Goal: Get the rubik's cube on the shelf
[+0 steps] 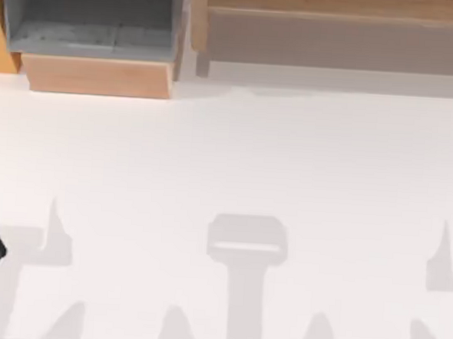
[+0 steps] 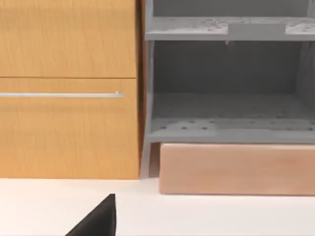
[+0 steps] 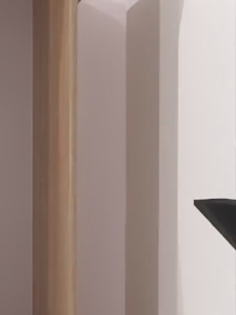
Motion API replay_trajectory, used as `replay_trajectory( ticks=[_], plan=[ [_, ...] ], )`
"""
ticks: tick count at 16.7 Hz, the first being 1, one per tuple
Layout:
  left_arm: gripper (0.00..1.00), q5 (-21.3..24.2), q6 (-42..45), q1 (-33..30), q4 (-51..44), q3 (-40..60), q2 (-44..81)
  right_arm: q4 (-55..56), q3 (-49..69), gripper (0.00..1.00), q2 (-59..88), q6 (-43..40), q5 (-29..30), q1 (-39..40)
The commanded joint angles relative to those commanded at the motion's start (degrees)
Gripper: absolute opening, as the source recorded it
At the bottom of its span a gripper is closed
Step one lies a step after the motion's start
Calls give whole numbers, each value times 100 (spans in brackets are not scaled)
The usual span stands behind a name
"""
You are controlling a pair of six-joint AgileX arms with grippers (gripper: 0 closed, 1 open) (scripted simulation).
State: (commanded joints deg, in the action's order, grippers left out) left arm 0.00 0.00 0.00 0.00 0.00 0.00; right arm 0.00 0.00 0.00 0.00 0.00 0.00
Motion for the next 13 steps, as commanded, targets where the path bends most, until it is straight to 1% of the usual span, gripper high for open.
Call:
replay_trajectory(
  ticks=[3,6,9,13],
  plan=[
    [100,5,33,14,18,16,54,0,0,100,0,0,0,0],
    [100,63,341,132,199,180,538,0,0,100,0,0,0,0],
    [100,207,965,340,598,545,1466,0,0,100,0,0,0,0],
    [100,520,2148,690,1409,1293,3165,0,0,100,0,0,0,0]
  ],
)
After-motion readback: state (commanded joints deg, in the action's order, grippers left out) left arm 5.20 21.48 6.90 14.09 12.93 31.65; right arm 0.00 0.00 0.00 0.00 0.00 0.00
